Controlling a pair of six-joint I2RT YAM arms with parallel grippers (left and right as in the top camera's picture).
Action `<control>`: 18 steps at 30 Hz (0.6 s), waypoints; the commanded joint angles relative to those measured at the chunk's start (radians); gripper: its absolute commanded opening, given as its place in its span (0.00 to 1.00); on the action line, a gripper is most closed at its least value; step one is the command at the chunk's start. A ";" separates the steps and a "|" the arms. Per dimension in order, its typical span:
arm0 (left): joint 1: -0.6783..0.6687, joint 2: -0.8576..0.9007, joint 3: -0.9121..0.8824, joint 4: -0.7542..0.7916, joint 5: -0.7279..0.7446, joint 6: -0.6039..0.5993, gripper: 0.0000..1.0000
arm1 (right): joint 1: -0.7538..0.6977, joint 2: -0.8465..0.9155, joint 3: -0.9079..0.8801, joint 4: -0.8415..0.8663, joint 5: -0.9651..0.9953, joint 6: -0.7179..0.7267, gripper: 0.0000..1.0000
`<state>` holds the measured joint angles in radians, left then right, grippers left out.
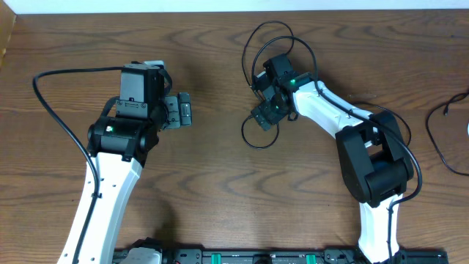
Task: Untangle cables
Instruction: 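Lower the right gripper and grasp the black cable near its USB plug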
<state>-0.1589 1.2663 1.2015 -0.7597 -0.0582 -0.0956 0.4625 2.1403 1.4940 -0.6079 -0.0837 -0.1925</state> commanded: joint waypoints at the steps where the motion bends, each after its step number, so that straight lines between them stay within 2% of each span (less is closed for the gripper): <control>1: 0.003 0.004 0.012 -0.003 -0.002 0.016 0.97 | 0.009 0.006 -0.030 0.002 0.003 0.004 0.99; 18: 0.003 0.004 0.012 -0.003 -0.002 0.016 0.98 | 0.010 0.006 -0.082 0.015 0.003 0.004 0.99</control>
<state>-0.1589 1.2663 1.2015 -0.7593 -0.0582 -0.0956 0.4625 2.1250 1.4555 -0.5751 -0.0708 -0.1928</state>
